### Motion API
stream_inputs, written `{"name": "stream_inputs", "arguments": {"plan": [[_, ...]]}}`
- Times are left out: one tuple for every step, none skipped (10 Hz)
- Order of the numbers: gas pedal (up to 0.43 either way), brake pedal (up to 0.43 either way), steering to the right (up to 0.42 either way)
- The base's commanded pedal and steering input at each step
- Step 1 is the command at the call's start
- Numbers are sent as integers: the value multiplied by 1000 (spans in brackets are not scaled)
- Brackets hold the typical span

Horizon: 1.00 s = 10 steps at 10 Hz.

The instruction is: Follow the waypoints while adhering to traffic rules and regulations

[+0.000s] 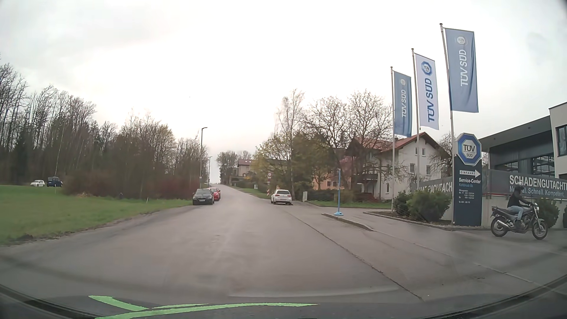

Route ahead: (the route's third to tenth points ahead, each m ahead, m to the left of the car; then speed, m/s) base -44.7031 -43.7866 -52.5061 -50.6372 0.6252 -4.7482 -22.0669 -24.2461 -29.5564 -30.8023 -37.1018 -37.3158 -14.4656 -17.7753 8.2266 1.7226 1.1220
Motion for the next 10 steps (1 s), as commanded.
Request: {"name": "stream_inputs", "arguments": {"plan": [[79, 0, 52], [79, 0, 59], [79, 0, 69], [79, 0, 76], [87, 0, 83], [110, 0, 93], [130, 0, 108], [138, 0, 126], [150, 0, 151], [157, 0, 176]]}}
